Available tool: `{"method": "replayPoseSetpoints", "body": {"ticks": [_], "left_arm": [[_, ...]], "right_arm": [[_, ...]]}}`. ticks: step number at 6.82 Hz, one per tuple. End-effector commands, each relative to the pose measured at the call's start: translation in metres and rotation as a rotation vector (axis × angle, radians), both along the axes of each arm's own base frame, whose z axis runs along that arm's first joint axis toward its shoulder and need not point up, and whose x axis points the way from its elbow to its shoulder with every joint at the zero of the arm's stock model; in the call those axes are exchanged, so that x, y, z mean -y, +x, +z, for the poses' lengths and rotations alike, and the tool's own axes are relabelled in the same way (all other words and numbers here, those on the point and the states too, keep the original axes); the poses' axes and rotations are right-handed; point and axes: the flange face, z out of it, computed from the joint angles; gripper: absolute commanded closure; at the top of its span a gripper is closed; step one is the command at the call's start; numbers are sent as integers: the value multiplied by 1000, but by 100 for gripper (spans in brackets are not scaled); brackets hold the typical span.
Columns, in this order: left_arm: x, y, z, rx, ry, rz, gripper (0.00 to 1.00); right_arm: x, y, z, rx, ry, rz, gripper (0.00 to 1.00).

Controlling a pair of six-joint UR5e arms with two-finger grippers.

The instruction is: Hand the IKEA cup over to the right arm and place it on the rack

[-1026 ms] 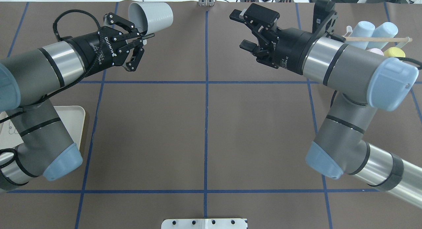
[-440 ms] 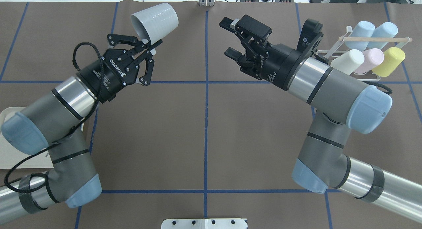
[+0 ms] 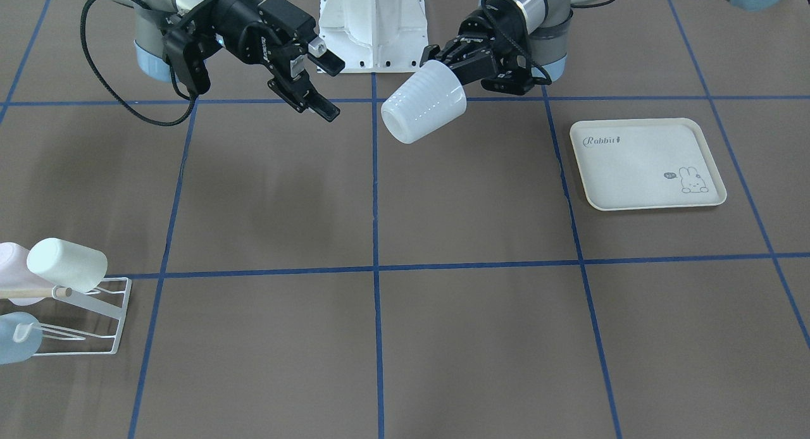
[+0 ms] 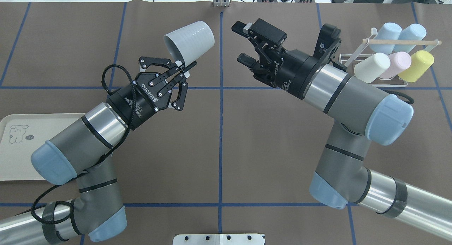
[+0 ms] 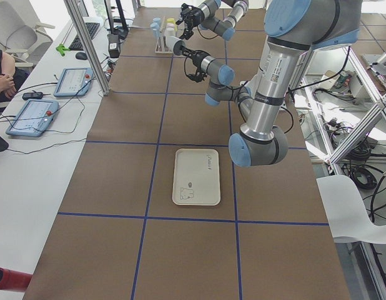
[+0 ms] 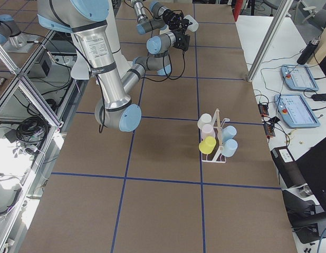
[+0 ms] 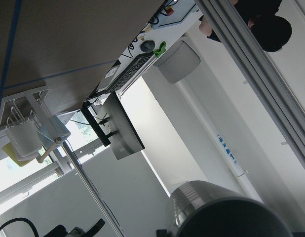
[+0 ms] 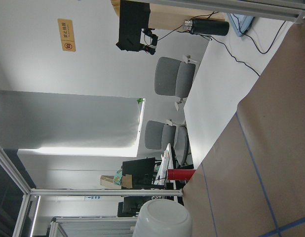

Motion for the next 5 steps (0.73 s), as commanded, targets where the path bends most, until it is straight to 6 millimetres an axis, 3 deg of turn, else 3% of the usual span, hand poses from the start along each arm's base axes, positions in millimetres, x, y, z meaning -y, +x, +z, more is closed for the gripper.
{"method": "replayPoseSetpoints", "body": {"ticks": [1, 5], "left_arm": [[-10, 16, -12, 29, 42, -7, 100], [-20, 31, -24, 28, 55, 7, 100]], "right_arm": [[0, -10, -2, -4, -1, -8, 0], [-3, -17, -2, -5, -2, -19, 0]]}}
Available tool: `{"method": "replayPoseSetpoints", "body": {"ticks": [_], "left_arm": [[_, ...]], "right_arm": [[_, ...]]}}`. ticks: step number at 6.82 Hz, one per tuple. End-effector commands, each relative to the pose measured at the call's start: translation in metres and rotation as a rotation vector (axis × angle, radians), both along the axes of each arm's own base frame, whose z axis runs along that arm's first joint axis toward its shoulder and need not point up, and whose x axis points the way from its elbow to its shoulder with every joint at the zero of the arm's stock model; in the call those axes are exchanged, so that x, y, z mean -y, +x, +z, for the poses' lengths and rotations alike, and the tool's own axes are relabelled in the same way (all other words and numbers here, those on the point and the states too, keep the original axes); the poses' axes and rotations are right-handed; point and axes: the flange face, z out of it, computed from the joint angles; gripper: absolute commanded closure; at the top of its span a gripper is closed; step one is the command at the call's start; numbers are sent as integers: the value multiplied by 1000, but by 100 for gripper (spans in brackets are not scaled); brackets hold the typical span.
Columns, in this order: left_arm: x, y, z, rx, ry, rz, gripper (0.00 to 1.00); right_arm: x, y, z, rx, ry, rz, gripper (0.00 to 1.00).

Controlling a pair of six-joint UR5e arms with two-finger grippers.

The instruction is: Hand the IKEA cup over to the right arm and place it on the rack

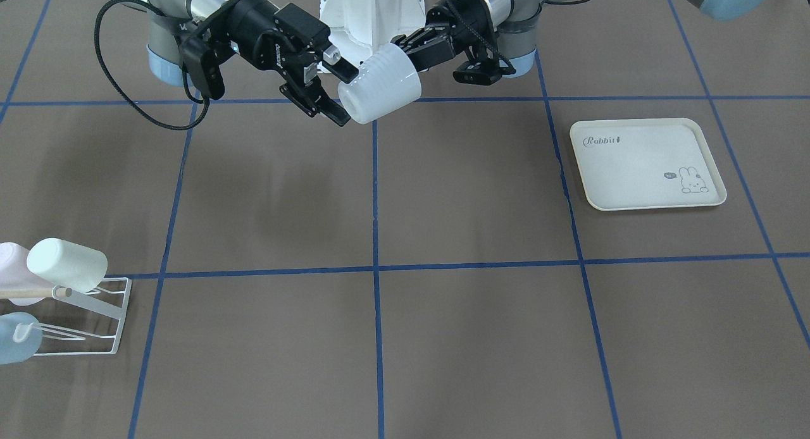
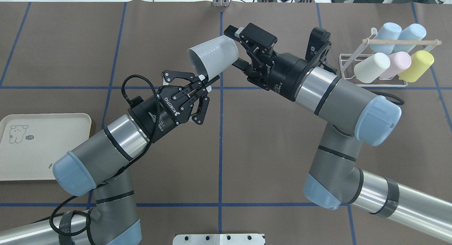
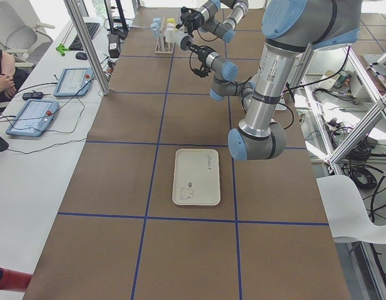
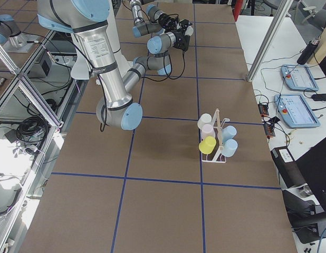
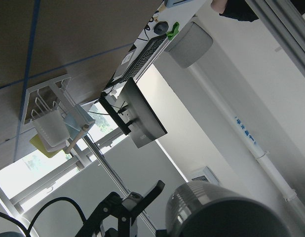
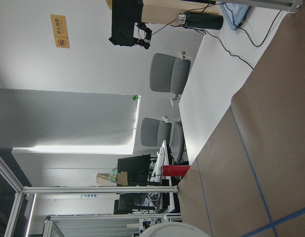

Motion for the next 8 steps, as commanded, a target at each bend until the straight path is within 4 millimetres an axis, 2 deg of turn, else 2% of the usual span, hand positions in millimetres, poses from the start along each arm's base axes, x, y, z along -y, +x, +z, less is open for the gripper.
{"method": "replayPoseSetpoints", "body": {"ticks": [1, 8], "left_arm": [[-2, 2, -5, -6, 3, 2, 100], [-8, 7, -7, -9, 0, 12, 100]], "right_arm": [[-5, -5, 0, 1, 0, -12, 0], [-9, -8, -6, 15, 1, -16, 0]]}}
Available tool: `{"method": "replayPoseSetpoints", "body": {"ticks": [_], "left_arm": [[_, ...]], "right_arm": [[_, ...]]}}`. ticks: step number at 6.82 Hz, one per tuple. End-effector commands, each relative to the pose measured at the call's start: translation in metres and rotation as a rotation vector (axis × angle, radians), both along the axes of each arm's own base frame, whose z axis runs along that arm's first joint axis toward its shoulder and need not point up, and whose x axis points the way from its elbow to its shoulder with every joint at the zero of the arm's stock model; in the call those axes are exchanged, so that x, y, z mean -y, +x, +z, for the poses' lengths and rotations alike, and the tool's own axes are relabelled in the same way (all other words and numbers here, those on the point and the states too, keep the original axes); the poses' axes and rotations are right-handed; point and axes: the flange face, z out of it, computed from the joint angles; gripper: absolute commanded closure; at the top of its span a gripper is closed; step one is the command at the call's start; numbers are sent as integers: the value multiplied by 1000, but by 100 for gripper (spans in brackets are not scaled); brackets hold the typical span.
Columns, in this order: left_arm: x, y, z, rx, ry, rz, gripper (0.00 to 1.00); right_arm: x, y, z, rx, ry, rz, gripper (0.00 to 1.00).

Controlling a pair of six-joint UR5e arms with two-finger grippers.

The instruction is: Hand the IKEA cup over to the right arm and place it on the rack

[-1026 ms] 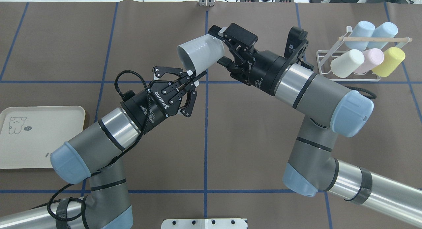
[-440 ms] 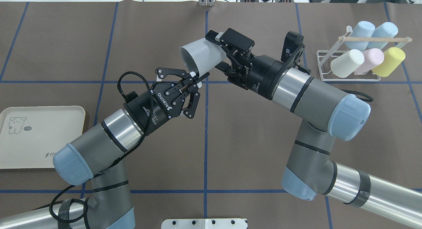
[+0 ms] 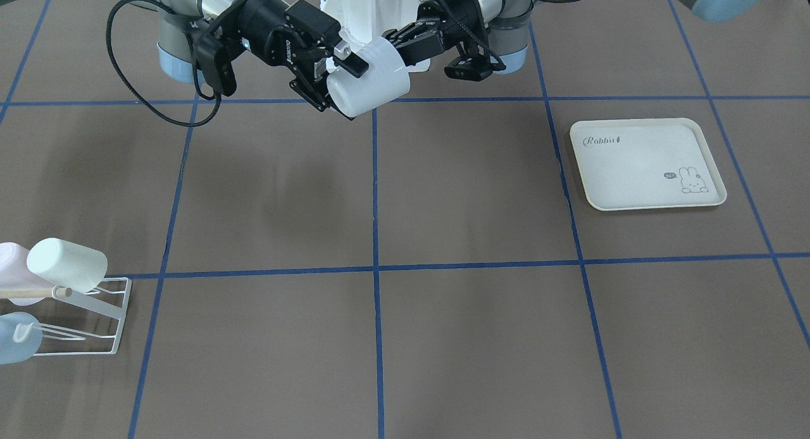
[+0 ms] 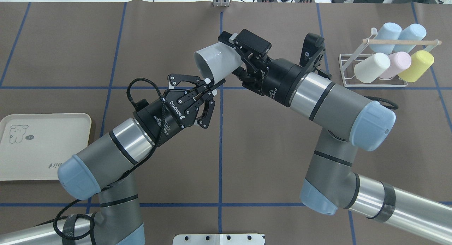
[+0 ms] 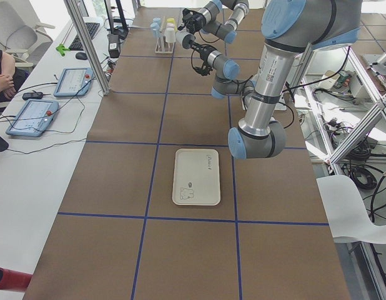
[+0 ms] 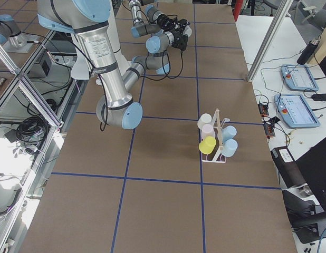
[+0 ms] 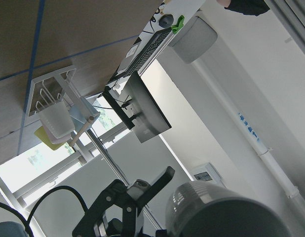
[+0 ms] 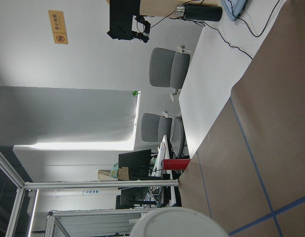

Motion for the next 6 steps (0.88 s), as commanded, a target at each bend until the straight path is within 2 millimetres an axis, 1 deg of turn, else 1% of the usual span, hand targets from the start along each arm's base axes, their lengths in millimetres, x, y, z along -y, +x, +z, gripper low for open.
{"method": "replayPoseSetpoints", "body": {"ticks": [1, 2, 3, 4, 5, 6], "left_arm": [[-1, 1, 0, -1, -1, 2, 100], [-3, 3, 0, -1, -1, 6, 100], [-4, 3, 1, -1, 0, 7, 100], [-3, 2, 1, -3, 1, 7, 69], [-4, 2, -1, 19, 24, -13, 1], [-4, 0, -1, 40, 45, -33, 0]], "right_arm": [[0, 0, 0, 1, -1, 2, 1], [0, -1, 0, 1, -1, 2, 6], [0, -1, -1, 2, 0, 0, 71], [0, -1, -1, 2, 0, -2, 100], [1, -1, 0, 0, -4, -1, 100], [0, -1, -1, 0, -2, 0, 100]]}}
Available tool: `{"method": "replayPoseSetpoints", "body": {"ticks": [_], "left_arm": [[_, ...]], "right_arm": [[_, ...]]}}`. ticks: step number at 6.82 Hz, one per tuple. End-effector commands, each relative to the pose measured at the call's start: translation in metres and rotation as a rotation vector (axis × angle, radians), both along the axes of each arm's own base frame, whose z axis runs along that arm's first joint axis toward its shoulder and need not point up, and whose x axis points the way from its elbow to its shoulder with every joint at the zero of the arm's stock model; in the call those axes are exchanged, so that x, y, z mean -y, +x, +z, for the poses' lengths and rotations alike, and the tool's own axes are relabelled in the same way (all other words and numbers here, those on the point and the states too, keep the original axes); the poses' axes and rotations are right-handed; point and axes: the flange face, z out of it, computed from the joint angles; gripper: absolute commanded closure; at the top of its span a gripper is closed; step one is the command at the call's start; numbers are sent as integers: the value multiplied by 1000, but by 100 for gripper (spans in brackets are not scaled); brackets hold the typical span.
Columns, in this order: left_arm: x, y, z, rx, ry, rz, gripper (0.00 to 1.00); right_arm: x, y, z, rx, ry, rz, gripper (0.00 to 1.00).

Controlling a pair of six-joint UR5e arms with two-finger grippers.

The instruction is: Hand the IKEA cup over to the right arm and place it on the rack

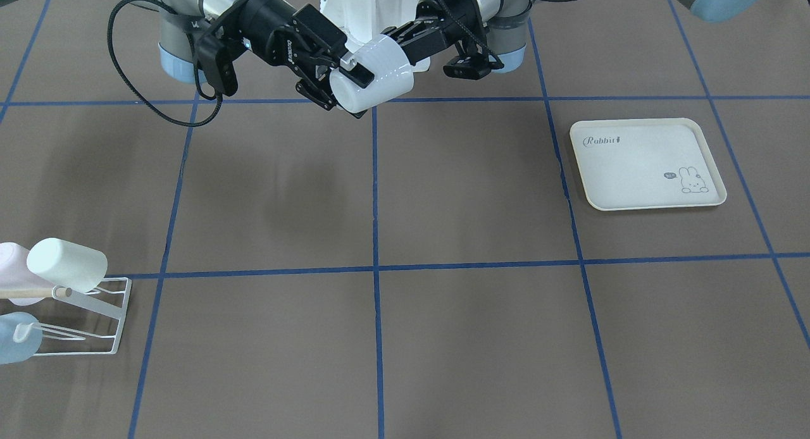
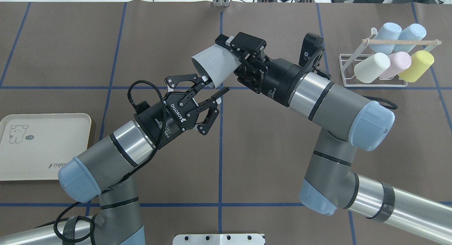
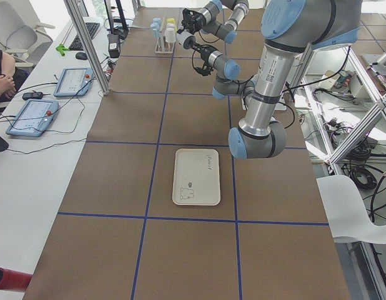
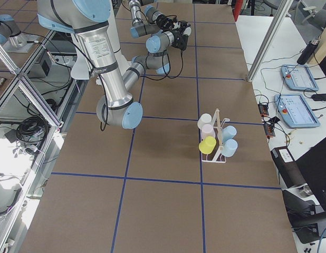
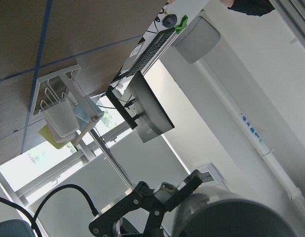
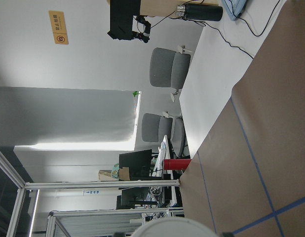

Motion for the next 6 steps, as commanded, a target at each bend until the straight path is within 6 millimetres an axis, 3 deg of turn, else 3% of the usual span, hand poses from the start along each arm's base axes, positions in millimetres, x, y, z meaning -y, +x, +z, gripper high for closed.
{"method": "replayPoseSetpoints", "body": {"ticks": [1, 2, 4, 5, 6], "left_arm": [[-1, -1, 0, 24, 23, -22, 0], [-1, -2, 0, 24, 23, -22, 0], [1, -8, 4, 33, 31, -35, 0], [-3, -18, 7, 56, 62, -55, 0], [-12, -47, 14, 72, 94, -77, 0]], "right_arm": [[1, 0, 0, -1, 1, 1, 100], [5, 5, 0, 1, 0, 11, 100], [35, 38, 1, 1, -2, 76, 100], [51, 56, 6, -15, 0, 92, 100], [75, 75, 16, -49, -6, 124, 100]]}}
